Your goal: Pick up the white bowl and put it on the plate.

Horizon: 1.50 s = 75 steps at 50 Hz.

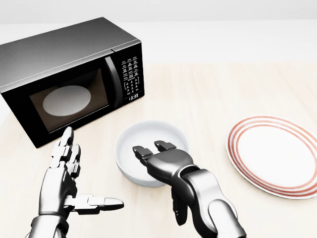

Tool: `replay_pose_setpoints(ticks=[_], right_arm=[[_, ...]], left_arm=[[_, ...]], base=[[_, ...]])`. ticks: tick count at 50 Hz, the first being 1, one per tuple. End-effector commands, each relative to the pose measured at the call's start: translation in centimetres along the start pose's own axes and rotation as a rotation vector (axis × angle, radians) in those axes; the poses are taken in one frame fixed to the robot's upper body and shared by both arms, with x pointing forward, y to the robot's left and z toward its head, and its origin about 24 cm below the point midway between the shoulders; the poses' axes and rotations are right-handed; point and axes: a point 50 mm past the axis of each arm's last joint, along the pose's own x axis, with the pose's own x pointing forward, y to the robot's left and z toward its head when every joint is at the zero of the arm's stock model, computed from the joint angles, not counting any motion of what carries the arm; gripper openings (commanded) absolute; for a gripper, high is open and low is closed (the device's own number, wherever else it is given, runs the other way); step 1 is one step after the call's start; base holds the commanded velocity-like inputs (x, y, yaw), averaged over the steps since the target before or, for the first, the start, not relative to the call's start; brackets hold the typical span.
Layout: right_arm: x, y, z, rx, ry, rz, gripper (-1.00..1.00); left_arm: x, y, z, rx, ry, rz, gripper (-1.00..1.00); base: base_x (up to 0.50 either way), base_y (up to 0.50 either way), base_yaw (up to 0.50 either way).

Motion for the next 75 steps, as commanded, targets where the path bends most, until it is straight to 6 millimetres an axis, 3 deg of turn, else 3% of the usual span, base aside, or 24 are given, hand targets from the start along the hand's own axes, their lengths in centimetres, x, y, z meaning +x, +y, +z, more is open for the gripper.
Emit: replay_pose_setpoints(ticks=[1,62,63,64,65,66,75], right_arm=[[0.4,0.2,-0.3,0.003,0.008,0.004,1.00],[1.2,1.8,-0.7,-0.002,0.028,0.038,1.00],[1.2,1.8,-0.8,-0.001,0.028,0.039,0.19],[1.2,1.7,-0.7,0.001,0.028,0.037,-0.39],[1.2,1.8,-0.7,0.001,0.028,0.038,-0.55],[1.2,1.9,-0.8,-0.001,0.029,0.040,-1.00],[1.3,2.1,-0.7,0.006,0.028,0.034,-1.00]], left_arm=[[0.0,0.0,0.0,0.000,0.000,0.000,1.00],[0.0,0.0,0.0,0.000,0.000,0.000,1.00],[0.0,0.0,0.0,0.000,0.000,0.000,1.00],[0.0,0.0,0.0,0.000,0.000,0.000,1.00],[0.0,0.0,0.0,0.000,0.000,0.000,1.00],[0.0,0.0,0.0,0.000,0.000,0.000,1.00],[0.0,0.0,0.0,0.000,0.000,0.000,1.00]], base=[[0.00,0.00,0.00],[0.00,0.00,0.00],[0.00,0.00,0.00],[0.00,0.00,0.00],[0.00,0.00,0.00],[0.00,0.00,0.00],[0.00,0.00,0.00]])
